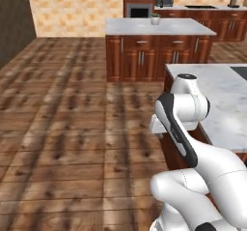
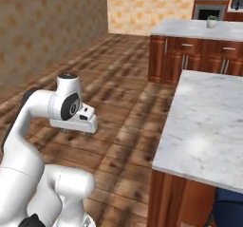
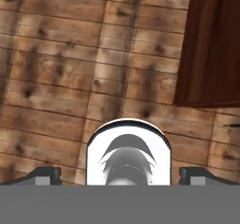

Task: There is a wine glass and glass cup on the dining counter. Place the wine bottle next to the wine glass and the juice bottle next to the glass cup.

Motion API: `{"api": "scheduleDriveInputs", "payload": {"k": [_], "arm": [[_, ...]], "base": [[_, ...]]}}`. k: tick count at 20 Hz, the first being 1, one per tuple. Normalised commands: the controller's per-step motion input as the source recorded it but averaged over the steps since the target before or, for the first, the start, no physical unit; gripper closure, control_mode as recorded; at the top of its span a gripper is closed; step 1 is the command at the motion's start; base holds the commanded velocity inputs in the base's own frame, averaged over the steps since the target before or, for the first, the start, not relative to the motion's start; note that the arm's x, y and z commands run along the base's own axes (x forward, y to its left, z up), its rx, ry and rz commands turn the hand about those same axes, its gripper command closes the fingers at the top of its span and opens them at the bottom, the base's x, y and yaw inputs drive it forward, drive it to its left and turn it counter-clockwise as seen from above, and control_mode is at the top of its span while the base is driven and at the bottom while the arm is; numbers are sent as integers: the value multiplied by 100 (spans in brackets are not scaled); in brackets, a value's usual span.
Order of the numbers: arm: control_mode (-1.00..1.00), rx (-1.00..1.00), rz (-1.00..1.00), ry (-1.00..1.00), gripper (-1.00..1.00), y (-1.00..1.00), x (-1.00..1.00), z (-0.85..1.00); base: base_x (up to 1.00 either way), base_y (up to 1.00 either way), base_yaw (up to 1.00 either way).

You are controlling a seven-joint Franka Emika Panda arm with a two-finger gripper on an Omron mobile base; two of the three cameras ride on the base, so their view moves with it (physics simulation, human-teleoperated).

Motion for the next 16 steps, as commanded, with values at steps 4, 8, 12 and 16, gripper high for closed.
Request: {"api": "scheduleDriveInputs", "payload": {"k": [4,8,12,16], "arm": [[100,0,0,0,-100,0,0,0],[100,0,0,0,-100,0,0,0],[100,0,0,0,-100,0,0,0],[100,0,0,0,-100,0,0,0]], "base": [[73,39,-35],[74,40,-33],[73,43,-30],[71,53,-19]]}}
